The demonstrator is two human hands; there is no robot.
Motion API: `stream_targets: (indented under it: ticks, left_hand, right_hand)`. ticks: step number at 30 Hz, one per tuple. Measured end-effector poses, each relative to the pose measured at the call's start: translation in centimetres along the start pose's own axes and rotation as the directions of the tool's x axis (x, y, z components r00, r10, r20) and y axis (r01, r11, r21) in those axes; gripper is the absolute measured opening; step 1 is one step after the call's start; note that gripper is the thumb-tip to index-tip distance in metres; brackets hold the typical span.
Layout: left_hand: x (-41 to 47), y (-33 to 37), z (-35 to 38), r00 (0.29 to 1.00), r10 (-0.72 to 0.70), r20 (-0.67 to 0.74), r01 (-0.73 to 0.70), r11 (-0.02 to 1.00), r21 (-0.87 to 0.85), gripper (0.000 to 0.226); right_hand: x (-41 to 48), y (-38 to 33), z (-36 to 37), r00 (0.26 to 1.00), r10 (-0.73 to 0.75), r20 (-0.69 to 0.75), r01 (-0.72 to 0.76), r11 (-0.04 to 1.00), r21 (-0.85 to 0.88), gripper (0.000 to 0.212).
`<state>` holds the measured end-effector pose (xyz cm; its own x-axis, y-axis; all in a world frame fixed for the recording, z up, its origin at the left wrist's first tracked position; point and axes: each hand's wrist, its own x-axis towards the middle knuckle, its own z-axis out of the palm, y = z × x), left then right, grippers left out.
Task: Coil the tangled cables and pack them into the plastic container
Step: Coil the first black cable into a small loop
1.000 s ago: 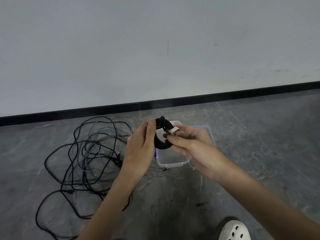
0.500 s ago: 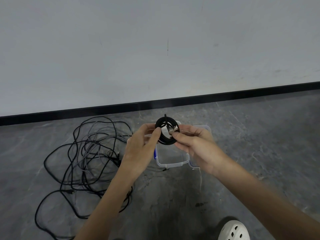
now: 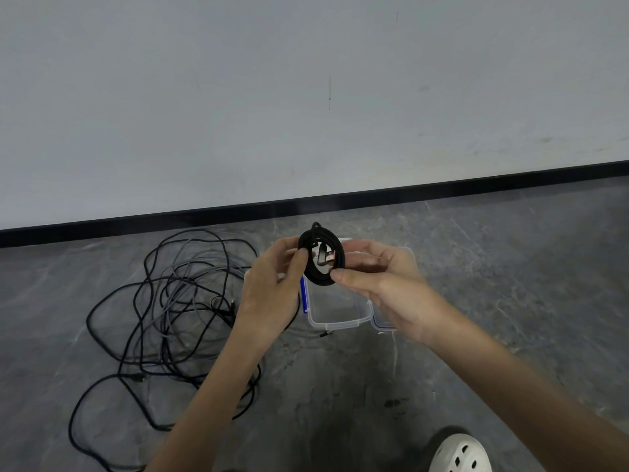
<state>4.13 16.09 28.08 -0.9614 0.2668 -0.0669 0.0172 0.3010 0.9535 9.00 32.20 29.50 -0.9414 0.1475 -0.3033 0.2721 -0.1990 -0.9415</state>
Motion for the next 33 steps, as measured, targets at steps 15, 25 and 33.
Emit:
stream_targets:
  ticks: [15, 25, 33]
  left_hand:
    - [0.1, 0.8, -0.5, 0.905, -0.375, 0.199, 0.424, 0.778, -0.464, 0.041]
    - [-0.3, 0.8, -0.5, 0.926, -0.334, 0.177, 0.374, 0.745, -0.552, 0.015]
    - [0.1, 0.4, -0.8, 0.951, -0.25, 0.182, 0.31, 0.769, -0.56, 0.019]
  right_hand:
    - [0.4, 1.8, -0.8, 0.668, -0.637, 0.384, 0.605, 0.165, -0.779, 0.047]
    - [0.2, 2.0, -0.8, 0.622, -0.571, 0.536, 0.645, -0.014, -0.764, 0.052]
    - [-0.4, -0.5, -0.7, 0.924, -0.381, -0.031, 0.296, 0.766, -0.57, 0.068]
